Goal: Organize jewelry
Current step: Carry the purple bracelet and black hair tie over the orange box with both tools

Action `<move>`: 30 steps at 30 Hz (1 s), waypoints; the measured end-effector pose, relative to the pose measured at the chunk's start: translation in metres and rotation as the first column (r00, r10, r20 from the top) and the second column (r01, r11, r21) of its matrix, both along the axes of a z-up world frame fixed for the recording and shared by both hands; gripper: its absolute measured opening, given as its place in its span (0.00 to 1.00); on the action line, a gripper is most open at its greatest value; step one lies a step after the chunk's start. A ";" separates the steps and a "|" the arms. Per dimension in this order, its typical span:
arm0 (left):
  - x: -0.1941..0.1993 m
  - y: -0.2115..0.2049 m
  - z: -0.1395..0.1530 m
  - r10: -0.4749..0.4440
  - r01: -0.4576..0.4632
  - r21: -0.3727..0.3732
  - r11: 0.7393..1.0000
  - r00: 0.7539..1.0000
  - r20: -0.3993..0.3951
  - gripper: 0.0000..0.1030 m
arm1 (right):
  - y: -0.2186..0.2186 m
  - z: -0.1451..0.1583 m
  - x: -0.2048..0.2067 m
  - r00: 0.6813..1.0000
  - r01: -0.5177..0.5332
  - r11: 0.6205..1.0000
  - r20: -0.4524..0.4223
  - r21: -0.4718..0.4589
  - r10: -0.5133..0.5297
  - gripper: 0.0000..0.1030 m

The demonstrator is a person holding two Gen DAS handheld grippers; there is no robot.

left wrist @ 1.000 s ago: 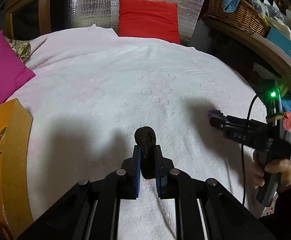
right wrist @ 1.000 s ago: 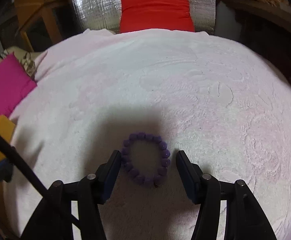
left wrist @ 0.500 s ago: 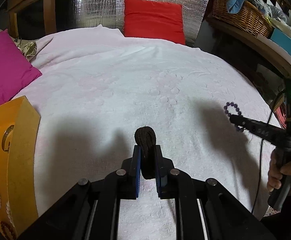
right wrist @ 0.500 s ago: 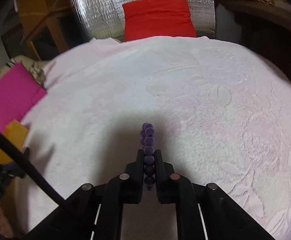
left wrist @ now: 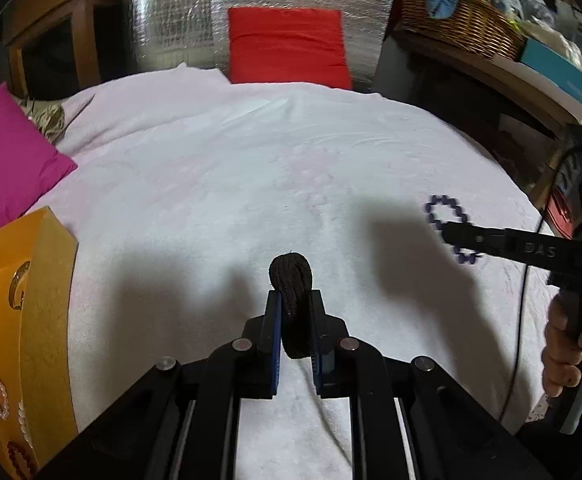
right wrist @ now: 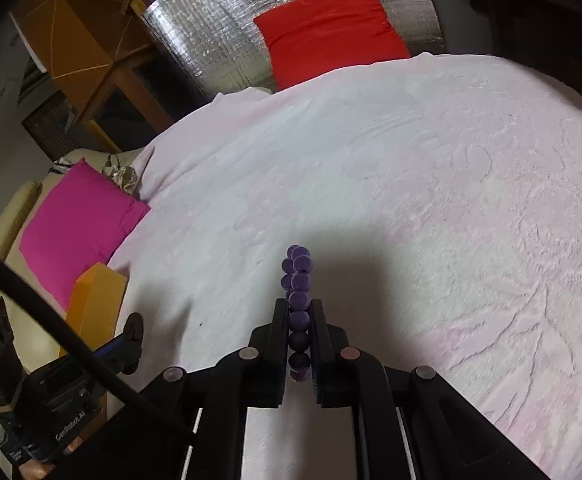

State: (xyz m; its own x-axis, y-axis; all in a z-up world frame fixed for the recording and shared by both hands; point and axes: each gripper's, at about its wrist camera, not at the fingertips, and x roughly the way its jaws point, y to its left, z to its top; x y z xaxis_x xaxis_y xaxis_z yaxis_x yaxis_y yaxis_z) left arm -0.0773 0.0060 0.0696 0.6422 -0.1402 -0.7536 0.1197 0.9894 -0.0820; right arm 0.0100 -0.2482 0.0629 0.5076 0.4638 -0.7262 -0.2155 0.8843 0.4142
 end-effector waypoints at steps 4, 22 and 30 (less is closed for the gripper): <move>-0.013 -0.003 0.011 -0.014 0.014 0.003 1.000 0.999 0.036 0.12 | 0.013 0.004 -0.007 1.000 -0.024 1.000 0.013 0.014 0.024 0.10; -0.071 0.058 0.065 0.119 -0.121 0.003 0.993 0.973 0.198 0.12 | 0.088 0.019 -0.038 0.984 -0.149 0.988 0.107 0.043 0.144 0.10; -0.098 0.095 0.079 0.241 -0.256 0.016 0.967 0.930 0.276 0.12 | 0.120 0.025 -0.056 0.971 -0.190 0.972 0.176 0.141 0.165 0.10</move>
State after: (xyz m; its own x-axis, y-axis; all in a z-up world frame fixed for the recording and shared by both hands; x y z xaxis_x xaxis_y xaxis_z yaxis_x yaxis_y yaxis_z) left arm -0.1749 0.1011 0.1491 0.8315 0.0840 -0.5492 -0.1200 0.9923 -0.0299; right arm -0.0457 -0.1281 0.0879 0.5113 0.6577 -0.5531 -0.4387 0.7532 0.4901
